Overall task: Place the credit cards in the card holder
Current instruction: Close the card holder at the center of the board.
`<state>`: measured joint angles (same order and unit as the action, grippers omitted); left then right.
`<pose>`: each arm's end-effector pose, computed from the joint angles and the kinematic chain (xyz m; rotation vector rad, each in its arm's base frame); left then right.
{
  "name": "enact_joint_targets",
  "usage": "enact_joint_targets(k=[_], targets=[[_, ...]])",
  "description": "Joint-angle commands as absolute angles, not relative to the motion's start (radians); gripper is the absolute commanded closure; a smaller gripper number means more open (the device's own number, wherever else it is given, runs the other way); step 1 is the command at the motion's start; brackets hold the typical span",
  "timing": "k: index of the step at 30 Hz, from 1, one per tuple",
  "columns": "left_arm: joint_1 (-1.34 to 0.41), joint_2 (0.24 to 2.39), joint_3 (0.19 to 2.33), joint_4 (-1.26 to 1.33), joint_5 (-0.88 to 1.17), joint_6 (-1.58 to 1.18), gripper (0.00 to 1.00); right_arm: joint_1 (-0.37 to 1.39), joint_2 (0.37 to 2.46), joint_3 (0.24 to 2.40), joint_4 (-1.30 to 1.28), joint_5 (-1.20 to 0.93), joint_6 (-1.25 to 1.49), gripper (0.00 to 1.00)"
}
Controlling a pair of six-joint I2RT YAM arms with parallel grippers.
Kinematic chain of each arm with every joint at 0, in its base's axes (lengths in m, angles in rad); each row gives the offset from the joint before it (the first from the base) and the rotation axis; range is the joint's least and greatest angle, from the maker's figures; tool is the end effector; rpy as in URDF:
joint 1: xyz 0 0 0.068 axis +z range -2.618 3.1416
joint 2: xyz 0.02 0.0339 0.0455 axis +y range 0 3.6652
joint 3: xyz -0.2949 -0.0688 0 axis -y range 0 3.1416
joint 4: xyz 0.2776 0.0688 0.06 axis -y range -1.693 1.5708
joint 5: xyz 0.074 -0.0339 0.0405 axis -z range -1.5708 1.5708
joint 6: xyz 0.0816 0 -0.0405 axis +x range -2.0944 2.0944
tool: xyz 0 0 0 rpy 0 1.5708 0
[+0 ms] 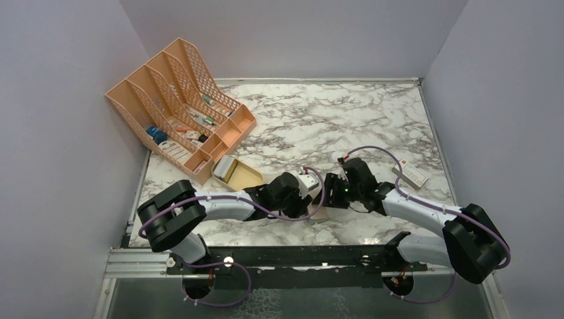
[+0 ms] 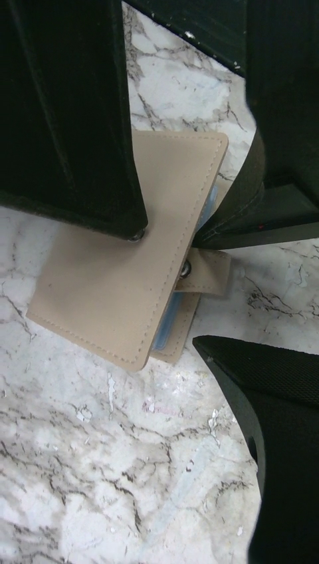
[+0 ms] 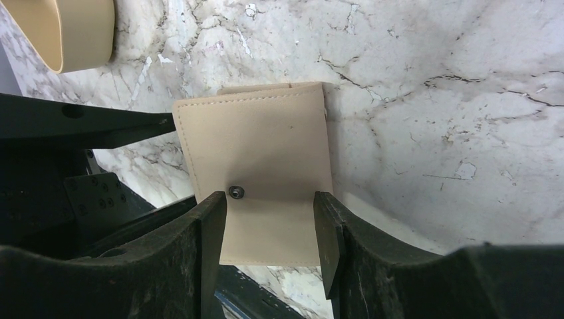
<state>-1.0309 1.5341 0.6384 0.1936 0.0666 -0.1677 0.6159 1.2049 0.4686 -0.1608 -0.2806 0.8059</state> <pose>0.1743 -0.3014 0.1286 1.0251 2.1383 -0.6856 0.1955 0.1661 0.1278 0.1217 2.6677 0.8949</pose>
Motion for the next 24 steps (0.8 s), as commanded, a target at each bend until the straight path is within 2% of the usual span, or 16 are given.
enact_joint_targets(k=[1, 8, 24], targets=[[-1.042, 1.521, 0.658, 0.215, -0.039, -0.167, 0.49, 0.617, 1.207, 0.479, -0.160, -0.254, 0.783, 0.48], [-1.043, 1.477, 0.624, 0.201, -0.131, -0.230, 0.58, 0.617, 1.228, 0.474, -0.162, -0.245, 0.779, 0.48], [-1.045, 1.392, 0.553, 0.232, -0.114, -0.316, 0.58, 0.622, 1.309, 0.505, -0.197, -0.197, 0.768, 0.48]])
